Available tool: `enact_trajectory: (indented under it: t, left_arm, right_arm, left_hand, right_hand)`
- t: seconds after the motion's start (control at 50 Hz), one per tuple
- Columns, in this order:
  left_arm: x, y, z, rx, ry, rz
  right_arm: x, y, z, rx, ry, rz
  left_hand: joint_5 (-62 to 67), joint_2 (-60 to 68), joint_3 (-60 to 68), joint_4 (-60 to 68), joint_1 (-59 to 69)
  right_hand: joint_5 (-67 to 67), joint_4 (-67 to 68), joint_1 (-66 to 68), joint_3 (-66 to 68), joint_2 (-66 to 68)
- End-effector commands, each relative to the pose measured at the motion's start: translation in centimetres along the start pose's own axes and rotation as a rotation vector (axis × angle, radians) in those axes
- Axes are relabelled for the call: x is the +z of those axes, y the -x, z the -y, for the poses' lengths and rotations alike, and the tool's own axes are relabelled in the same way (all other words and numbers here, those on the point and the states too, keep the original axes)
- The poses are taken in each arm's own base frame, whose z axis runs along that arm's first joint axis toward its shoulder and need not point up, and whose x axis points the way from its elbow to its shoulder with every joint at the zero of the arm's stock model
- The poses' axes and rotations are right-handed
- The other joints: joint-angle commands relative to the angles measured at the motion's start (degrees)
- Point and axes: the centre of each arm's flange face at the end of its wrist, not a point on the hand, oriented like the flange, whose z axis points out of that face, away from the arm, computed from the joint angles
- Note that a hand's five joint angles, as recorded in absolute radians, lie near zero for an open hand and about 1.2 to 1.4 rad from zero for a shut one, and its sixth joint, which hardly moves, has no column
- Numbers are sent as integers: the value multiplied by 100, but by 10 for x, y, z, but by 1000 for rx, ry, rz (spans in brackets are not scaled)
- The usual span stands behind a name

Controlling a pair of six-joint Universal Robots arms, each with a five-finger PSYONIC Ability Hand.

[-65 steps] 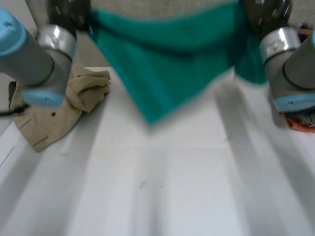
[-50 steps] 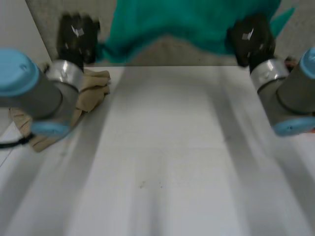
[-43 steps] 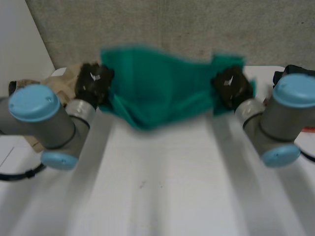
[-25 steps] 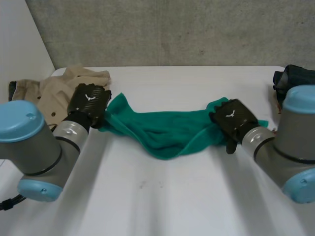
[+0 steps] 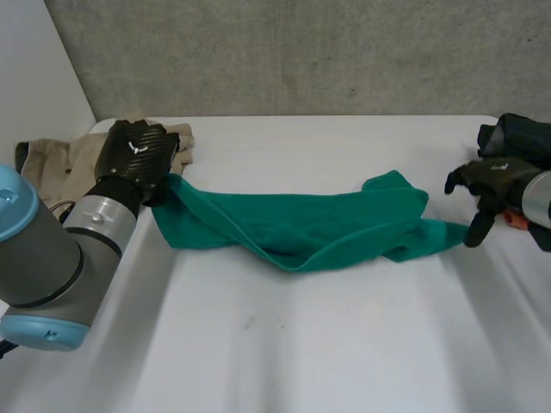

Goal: Fold the laundry.

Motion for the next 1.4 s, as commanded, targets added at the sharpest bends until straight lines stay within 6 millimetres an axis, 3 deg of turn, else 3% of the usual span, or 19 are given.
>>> enact_trajectory:
  t: [0.02, 0.12, 0.18, 0.28, 0.4, 0.56, 0.62, 0.68, 0.7, 0.84, 0.96, 1.0, 1.06, 1.1, 1.14, 1.16, 1.2, 1.32, 1.4]
  left_arm:
    - [3, 5, 0, 3, 0, 13]
    - [5, 10, -2, 3, 5, 28]
    - [5, 11, -1, 3, 7, 28]
    - [0, 15, 2, 1, 35, 23]
    - [-14, 47, 37, 13, 17, 83]
    - [-39, 80, 92, 27, -9, 131]
    - [-45, 85, 98, 25, 27, 121]
    - [-46, 81, 91, 17, 98, 79]
    - [-46, 79, 88, 14, 116, 67]
    - [-7, 54, 15, 35, 332, -42]
    - [58, 38, -29, 141, 324, -62]
    - [78, 38, -28, 162, 264, -36]
    - [120, 56, -3, 205, 61, 84]
    - [145, 77, 33, 235, -156, 209]
    - [154, 93, 57, 247, -280, 300]
    - [159, 114, 91, 258, -435, 405]
    - [159, 119, 109, 259, -517, 443]
    - [157, 123, 112, 179, -552, 443]
    - [156, 114, 81, 102, -466, 392]
  right_arm:
    - [25, 12, -28, 14, 61, 43]
    - [52, 14, -47, 12, 45, 29]
    - [61, 11, -45, 11, -20, -5]
    - [46, 2, -24, 6, -91, -40]
    - [-24, -8, 30, -85, -180, -97]
    - [-118, -29, 80, -361, -236, -264]
    - [-140, -28, 89, -404, -262, -307]
    - [-133, -26, 82, -394, -232, -268]
    - [-118, -23, 72, -387, -184, -232]
    - [-63, -2, 41, -457, -46, -125]
    - [7, 5, 39, -499, -125, -213]
    - [24, 7, 60, -517, -270, -303]
    - [30, 1, 96, -515, -472, -434]
    - [22, -11, 136, -498, -693, -569]
    - [11, -20, 163, -475, -844, -659]
    - [-1, -23, 182, -455, -960, -709]
    - [-25, -26, 208, -412, -1116, -761]
    - [-30, -24, 211, -379, -1112, -716]
    - [-13, -18, 190, -379, -1015, -650]
  left_hand:
    - [1382, 1133, 1154, 1105, 1572]
    - [1382, 1133, 1154, 1105, 1572]
    - [1382, 1133, 1154, 1105, 1572]
    - [1382, 1133, 1154, 1105, 1572]
    - [1382, 1133, 1154, 1105, 1572]
    - [1382, 1133, 1154, 1105, 1572]
    - [1382, 1133, 1154, 1105, 1572]
    - [1382, 1133, 1154, 1105, 1572]
    - [1382, 1133, 1154, 1105, 1572]
    - [1382, 1133, 1154, 1105, 1572]
    - [1382, 1133, 1154, 1105, 1572]
    - [1382, 1133, 1154, 1105, 1572]
    - [1382, 1133, 1154, 1105, 1572]
    - [1382, 1133, 1154, 1105, 1572]
    - [1382, 1133, 1154, 1105, 1572]
    - [1382, 1133, 1154, 1105, 1572]
    - [1382, 1133, 1154, 1105, 1572]
    - [1382, 1133, 1154, 1105, 1572]
    - [1382, 1133, 1154, 1105, 1572]
  right_hand:
    - [415, 435, 735, 428, 718]
    - [1269, 1290, 1590, 1282, 1573]
    - [5782, 5803, 6103, 5795, 6086]
    - [5791, 5812, 6112, 5804, 6095]
    - [5791, 5812, 6112, 5804, 6095]
    - [5791, 5812, 6112, 5804, 6095]
    - [5791, 5812, 6112, 5804, 6095]
    - [5791, 5812, 6112, 5804, 6095]
    - [5791, 5812, 6112, 5804, 6095]
    - [5791, 5812, 6112, 5804, 6095]
    - [5791, 5812, 6112, 5804, 6095]
    - [5791, 5812, 6112, 5804, 6095]
    - [5791, 5812, 6112, 5804, 6095]
    - [5791, 5812, 6112, 5804, 6095]
    - [5791, 5812, 6112, 5804, 6095]
    - [5791, 5812, 6112, 5804, 6095]
    - [5791, 5812, 6112, 5804, 6095]
    - [5791, 5812, 6112, 5804, 6095]
    - [5791, 5812, 6112, 5804, 6095]
